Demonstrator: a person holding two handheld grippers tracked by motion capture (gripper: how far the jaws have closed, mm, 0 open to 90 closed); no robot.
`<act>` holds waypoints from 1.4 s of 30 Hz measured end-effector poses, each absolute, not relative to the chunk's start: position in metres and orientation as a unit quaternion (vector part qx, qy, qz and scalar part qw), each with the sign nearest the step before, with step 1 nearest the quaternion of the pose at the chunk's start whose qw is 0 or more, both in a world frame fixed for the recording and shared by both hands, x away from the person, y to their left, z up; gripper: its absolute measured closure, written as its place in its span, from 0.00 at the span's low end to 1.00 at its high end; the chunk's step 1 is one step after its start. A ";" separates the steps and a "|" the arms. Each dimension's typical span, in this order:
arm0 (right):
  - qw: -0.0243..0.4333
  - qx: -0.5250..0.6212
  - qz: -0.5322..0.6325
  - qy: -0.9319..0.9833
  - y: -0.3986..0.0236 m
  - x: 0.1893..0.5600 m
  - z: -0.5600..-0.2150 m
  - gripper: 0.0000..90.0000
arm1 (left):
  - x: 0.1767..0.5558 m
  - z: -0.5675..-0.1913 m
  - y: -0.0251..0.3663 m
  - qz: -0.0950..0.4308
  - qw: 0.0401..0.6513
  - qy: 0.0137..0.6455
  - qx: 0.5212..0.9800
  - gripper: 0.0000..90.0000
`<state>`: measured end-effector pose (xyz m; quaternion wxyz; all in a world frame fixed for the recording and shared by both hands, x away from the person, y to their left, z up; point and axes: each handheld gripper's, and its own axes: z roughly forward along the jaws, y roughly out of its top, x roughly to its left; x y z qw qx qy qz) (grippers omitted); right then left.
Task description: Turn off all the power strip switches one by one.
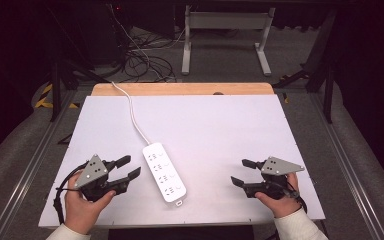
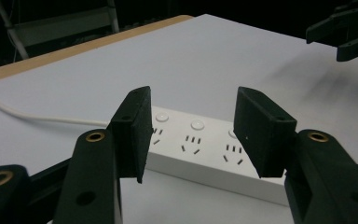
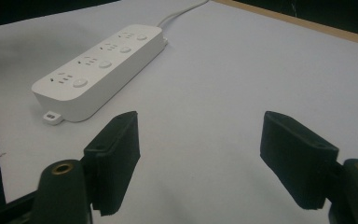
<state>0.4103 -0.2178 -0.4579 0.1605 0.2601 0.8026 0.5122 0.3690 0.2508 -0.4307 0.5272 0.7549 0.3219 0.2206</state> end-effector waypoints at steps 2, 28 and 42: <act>0.161 0.259 0.512 0.803 -0.217 0.410 -0.458 0.32 | 0.372 -0.429 0.249 0.220 0.527 0.319 0.757 0.54; 0.157 0.262 0.511 0.803 -0.218 0.410 -0.459 0.32 | 0.416 -0.427 0.211 0.197 0.528 0.310 0.766 0.53; 0.155 0.261 0.510 0.805 -0.218 0.410 -0.459 0.32 | 0.434 -0.432 0.195 0.183 0.529 0.309 0.769 0.51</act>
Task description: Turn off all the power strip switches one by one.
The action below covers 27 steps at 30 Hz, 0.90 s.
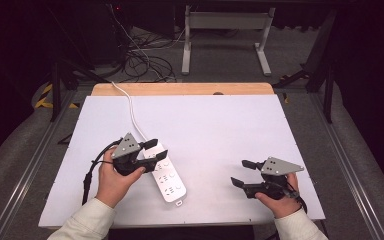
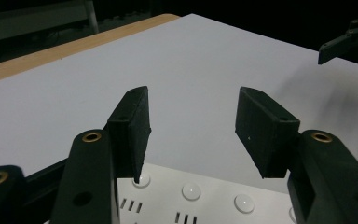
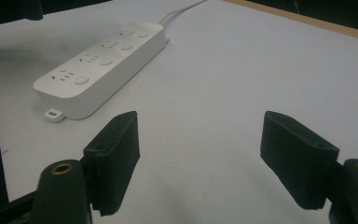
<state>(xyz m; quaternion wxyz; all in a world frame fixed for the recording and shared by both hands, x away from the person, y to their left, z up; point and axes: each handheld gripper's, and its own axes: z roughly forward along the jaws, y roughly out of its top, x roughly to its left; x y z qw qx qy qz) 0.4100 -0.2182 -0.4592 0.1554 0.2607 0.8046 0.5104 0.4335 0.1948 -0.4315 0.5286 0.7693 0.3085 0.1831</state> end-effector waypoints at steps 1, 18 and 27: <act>0.156 0.260 0.511 0.804 -0.219 0.410 -0.459 0.32 | 0.434 -0.432 0.195 0.182 0.527 0.310 0.770 0.51; 0.155 0.257 0.514 0.804 -0.218 0.410 -0.459 0.32 | 0.443 -0.436 0.202 0.170 0.476 0.334 0.796 1.00; 0.154 0.257 0.513 0.804 -0.218 0.410 -0.459 0.32 | 0.451 -0.440 0.201 0.167 0.455 0.356 0.799 1.00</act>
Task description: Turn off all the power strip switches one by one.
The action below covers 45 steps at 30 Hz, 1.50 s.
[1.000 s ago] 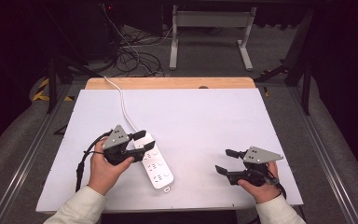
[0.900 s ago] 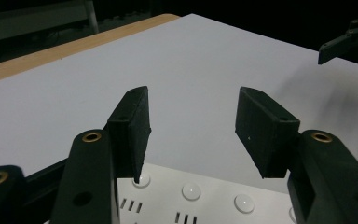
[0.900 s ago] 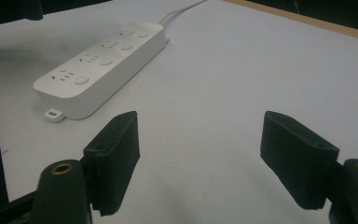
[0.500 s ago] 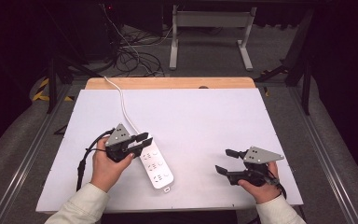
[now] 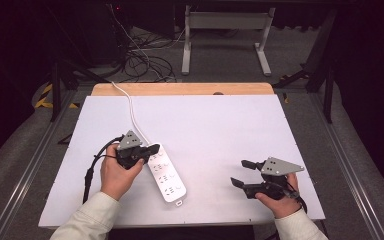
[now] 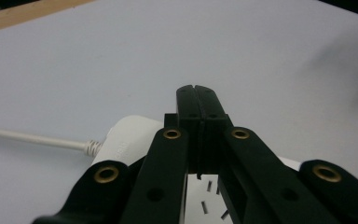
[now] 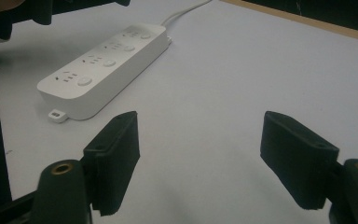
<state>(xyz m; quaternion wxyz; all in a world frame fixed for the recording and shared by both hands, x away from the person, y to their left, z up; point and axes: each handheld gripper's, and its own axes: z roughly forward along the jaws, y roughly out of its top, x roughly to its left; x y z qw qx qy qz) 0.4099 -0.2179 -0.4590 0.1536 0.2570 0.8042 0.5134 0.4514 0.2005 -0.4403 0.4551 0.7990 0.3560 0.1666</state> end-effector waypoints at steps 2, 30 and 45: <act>0.153 0.257 0.512 0.805 -0.218 0.410 -0.459 0.32 | 0.454 -0.442 0.200 0.160 0.449 0.359 0.802 1.00; 0.149 0.259 0.510 0.807 -0.218 0.410 -0.460 0.31 | 0.473 -0.463 0.188 0.150 0.396 0.371 0.826 1.00; 0.148 0.257 0.511 0.807 -0.218 0.410 -0.460 0.31 | 0.477 -0.467 0.187 0.151 0.391 0.375 0.827 1.00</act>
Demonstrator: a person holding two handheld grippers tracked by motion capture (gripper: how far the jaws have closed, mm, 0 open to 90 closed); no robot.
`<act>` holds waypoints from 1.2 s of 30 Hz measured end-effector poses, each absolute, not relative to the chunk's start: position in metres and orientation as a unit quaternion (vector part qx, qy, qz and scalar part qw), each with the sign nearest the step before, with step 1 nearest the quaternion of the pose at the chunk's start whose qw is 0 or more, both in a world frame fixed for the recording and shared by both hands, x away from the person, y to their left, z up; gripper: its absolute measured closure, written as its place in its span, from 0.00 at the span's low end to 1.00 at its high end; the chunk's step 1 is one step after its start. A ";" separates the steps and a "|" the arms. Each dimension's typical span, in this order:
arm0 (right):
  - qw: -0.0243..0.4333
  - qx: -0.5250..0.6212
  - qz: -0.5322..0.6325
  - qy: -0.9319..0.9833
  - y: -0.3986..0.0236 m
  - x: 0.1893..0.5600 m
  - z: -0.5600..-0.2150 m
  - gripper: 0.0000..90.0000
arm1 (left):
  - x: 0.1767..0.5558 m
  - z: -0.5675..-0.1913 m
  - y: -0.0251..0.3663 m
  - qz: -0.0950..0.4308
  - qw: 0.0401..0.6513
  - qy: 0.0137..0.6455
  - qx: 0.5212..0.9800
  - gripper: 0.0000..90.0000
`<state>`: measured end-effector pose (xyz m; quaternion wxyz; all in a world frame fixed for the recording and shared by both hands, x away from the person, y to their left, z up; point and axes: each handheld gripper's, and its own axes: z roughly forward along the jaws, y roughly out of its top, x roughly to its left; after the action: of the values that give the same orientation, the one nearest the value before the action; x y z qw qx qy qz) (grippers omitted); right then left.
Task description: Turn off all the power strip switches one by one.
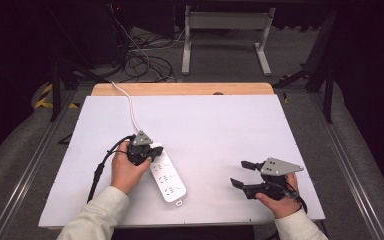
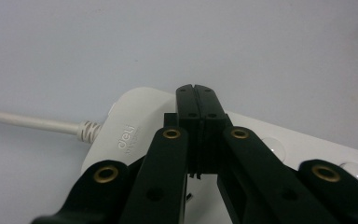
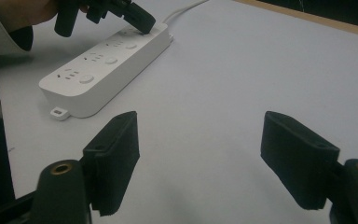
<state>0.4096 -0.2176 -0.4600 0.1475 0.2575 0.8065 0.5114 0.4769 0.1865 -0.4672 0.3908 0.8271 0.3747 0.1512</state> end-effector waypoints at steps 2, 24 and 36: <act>0.149 0.257 0.511 0.807 -0.218 0.410 -0.460 0.31 | 0.477 -0.468 0.185 0.158 0.386 0.369 0.830 1.00; 0.147 0.256 0.510 0.808 -0.217 0.409 -0.460 0.31 | 0.475 -0.469 0.183 0.178 0.377 0.364 0.833 1.00; 0.142 0.257 0.510 0.809 -0.215 0.409 -0.462 0.31 | 0.471 -0.469 0.176 0.194 0.367 0.354 0.838 1.00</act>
<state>0.4094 -0.2154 -0.4618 0.1420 0.2572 0.8087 0.5096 0.4709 0.1760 -0.4690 0.3669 0.8382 0.3540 0.1937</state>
